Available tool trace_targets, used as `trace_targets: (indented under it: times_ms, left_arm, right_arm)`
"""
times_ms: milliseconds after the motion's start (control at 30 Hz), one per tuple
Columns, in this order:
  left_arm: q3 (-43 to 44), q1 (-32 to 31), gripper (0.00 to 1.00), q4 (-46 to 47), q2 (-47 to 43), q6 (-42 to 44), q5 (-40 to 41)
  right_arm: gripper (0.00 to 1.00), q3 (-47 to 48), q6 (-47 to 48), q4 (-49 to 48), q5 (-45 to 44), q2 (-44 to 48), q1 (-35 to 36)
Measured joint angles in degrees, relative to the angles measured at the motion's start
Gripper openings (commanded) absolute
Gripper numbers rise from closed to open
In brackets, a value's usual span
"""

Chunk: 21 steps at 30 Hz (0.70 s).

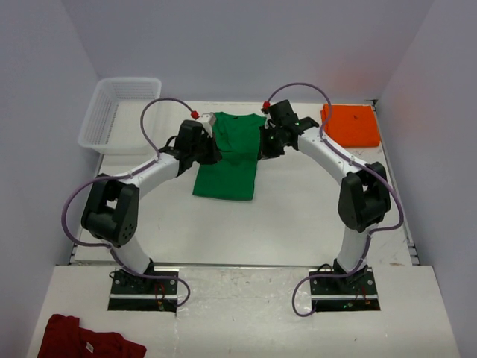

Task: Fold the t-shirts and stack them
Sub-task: Fold the folded rectangular tshirt in 1/3 of the way

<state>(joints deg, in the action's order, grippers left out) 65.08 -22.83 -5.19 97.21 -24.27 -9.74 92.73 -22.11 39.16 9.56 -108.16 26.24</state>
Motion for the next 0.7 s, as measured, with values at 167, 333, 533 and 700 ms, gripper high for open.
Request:
trace_targets:
  times_ms: [167,333,533,700]
  left_arm:
    - [-1.55,-0.09,0.00,1.62,1.49,-0.55,-5.14]
    - [-1.16,-0.09,0.00,5.25,5.64,-0.79,-9.66]
    - [4.17,-0.09,0.00,6.71,15.61,-1.20,-12.83]
    - [7.50,-0.09,0.00,8.68,22.36,-2.43,-15.30]
  right_arm:
    - [0.00,-5.40,-1.36,-4.11,8.26,-0.26,1.16]
    - [0.00,-6.08,-2.60,-5.68,12.33,-4.15,2.80]
    - [0.00,-6.08,-3.69,-6.16,12.92,-7.15,6.32]
    - [0.00,-7.93,-4.48,-7.93,12.59,-7.19,8.17]
